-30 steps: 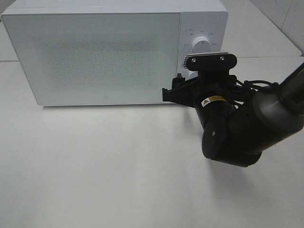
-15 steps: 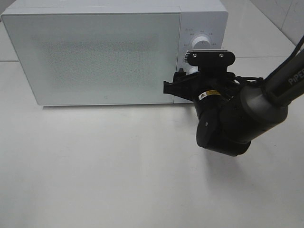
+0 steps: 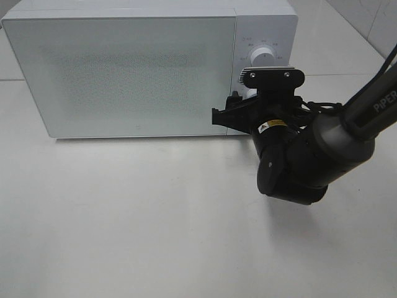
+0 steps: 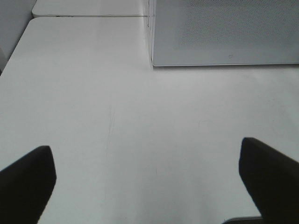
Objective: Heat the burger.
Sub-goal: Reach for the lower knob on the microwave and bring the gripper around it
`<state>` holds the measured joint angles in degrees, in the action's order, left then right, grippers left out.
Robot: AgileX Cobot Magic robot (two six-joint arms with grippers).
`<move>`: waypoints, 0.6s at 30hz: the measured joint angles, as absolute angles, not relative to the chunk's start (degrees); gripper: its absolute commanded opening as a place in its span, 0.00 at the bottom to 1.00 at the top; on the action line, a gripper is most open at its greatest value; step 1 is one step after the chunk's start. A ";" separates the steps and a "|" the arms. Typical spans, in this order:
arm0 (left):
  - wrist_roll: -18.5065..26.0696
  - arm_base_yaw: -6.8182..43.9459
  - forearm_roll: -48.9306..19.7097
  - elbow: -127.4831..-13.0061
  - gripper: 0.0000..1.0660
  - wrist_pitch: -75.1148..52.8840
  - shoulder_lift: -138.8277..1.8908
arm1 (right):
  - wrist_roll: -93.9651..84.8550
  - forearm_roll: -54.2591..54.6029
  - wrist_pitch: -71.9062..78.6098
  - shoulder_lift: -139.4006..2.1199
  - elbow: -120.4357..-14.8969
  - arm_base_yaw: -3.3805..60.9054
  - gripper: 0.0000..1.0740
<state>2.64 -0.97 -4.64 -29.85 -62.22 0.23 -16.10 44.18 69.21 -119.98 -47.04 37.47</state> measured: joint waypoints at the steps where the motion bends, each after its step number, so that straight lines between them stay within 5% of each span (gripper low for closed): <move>1: 2.64 -0.97 -4.64 -29.85 0.94 -62.22 0.23 | -16.10 43.83 69.10 -120.03 -47.04 37.47 0.51; 3: 2.64 -0.97 -4.64 -29.85 0.94 -62.22 0.29 | -16.04 43.83 69.04 -120.03 -47.04 37.47 0.46; 5: 2.64 -0.97 -4.64 -29.85 0.94 -62.22 0.29 | -15.64 44.29 69.04 -120.03 -47.04 37.36 0.22; 10: 2.64 -0.97 -4.64 -29.85 0.94 -62.22 0.29 | -15.18 44.35 69.10 -120.03 -47.04 37.36 0.06; 18: 2.64 -0.97 -4.70 -29.85 0.94 -62.22 0.29 | -15.18 44.35 69.10 -120.03 -47.04 37.36 0.06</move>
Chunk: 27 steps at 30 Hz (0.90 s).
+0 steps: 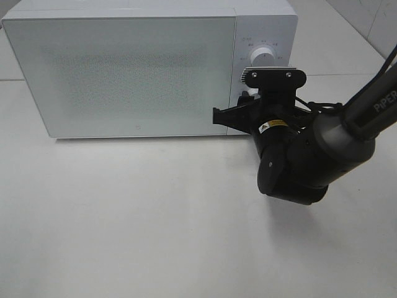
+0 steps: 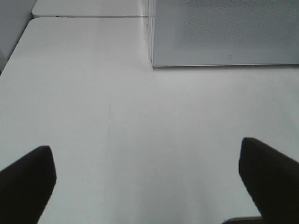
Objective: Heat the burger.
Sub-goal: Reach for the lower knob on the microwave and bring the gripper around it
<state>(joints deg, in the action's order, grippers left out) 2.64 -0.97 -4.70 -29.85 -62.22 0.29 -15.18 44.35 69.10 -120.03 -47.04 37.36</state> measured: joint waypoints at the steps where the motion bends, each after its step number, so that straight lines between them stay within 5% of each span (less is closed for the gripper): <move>1: 2.64 -0.97 -4.70 -29.85 0.94 -62.22 0.29 | -15.18 44.35 69.10 -120.03 -47.04 37.36 0.06; 27: 2.64 -0.97 -4.70 -29.85 0.94 -62.22 0.29 | 4.30 41.83 69.33 -120.03 -46.47 37.18 0.06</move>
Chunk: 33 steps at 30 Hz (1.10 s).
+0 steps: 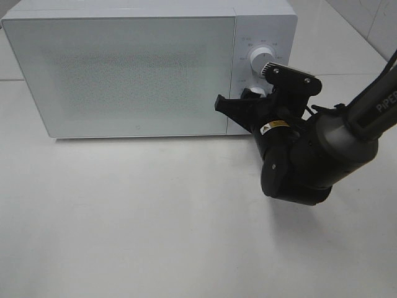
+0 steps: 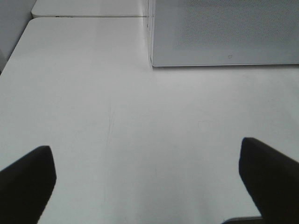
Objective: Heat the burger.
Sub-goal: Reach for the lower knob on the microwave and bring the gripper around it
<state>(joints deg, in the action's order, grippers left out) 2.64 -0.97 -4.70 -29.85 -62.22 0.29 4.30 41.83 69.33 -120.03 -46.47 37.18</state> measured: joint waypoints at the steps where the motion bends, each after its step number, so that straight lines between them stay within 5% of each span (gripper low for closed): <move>1: 2.64 -0.97 -4.70 -29.85 0.94 -62.22 0.29 | 4.30 41.83 69.33 -120.03 -46.47 37.18 0.06; 33: 2.64 -0.97 -4.70 -29.85 0.94 -62.22 0.29 | 50.53 37.82 70.24 -120.15 -45.26 36.33 0.06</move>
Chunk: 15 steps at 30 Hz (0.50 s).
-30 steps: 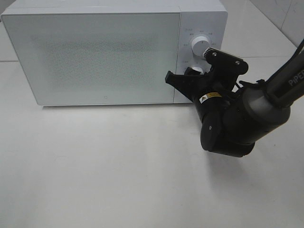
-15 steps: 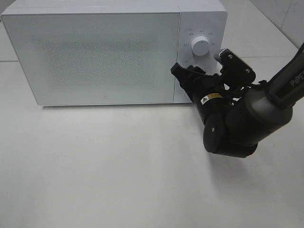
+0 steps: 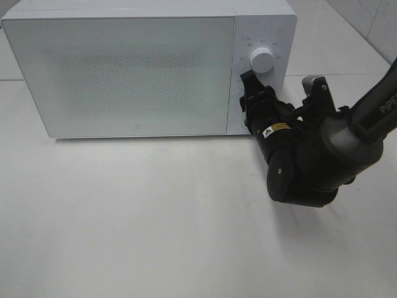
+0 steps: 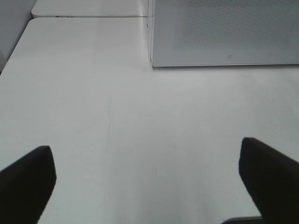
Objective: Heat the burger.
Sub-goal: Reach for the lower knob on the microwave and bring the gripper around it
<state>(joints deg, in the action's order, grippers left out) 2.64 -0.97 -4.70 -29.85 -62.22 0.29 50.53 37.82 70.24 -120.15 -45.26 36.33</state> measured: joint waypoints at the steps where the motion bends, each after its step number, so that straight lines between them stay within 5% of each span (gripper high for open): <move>1: 2.64 -0.97 -4.70 -29.85 0.94 -62.22 0.29 | 50.53 37.82 70.24 -120.15 -45.26 36.33 0.06; 15: 2.64 -0.97 -4.70 -29.85 0.94 -62.22 0.29 | 67.49 37.70 70.24 -120.21 -45.26 36.33 0.06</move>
